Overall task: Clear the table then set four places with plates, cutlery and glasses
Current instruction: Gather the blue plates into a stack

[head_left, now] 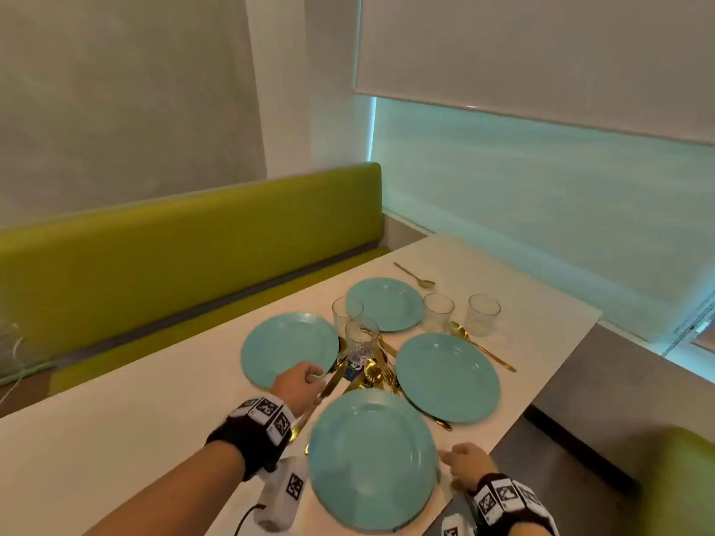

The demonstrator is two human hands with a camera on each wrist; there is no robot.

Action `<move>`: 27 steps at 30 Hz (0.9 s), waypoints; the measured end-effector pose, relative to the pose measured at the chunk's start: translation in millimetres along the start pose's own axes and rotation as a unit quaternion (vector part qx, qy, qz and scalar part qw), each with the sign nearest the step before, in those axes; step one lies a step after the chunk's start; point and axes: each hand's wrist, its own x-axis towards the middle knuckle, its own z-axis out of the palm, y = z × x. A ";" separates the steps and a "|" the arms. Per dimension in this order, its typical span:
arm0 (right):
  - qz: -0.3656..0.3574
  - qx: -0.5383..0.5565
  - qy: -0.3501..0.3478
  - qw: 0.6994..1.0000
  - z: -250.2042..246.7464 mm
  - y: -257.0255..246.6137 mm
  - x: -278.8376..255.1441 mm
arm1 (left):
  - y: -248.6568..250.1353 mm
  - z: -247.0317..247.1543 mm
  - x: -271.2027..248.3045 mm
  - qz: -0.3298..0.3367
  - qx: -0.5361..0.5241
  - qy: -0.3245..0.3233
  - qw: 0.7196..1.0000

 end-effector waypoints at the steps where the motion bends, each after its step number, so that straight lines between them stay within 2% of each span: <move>1: -0.003 -0.004 -0.003 1.000 8.9 -1.5 5.2 | -3.6 -2.7 5.5 -0.010 -0.017 0.007 1.000; 2: 0.015 -0.018 -0.003 1.000 13.8 -4.5 4.6 | -6.0 -5.5 8.1 -0.027 -0.033 0.013 0.999; 6: 0.013 -0.025 -0.015 0.999 31.2 -10.7 2.1 | -20.6 -13.0 12.7 -0.080 -0.064 0.012 0.995; 10: 0.031 -0.061 0.024 0.997 31.8 -23.6 -5.6 | -29.3 -17.7 17.3 -0.111 -0.079 0.015 0.991; 13: 0.018 -0.075 0.037 0.996 27.6 -32.2 -12.5 | -32.4 -18.7 20.4 -0.124 -0.085 0.010 0.989; 18: -0.025 -0.028 0.068 0.997 6.0 -45.1 -23.5 | -28.8 -19.9 24.2 -0.121 -0.060 -0.012 0.991; 23: -0.024 0.069 0.057 0.996 -21.1 -55.4 -22.1 | -14.9 -7.3 24.6 -0.121 -0.045 -0.046 0.991; 27: -0.017 0.224 0.021 0.974 -32.0 -67.4 -17.0 | -0.3 14.4 29.9 -0.161 -0.157 -0.076 0.971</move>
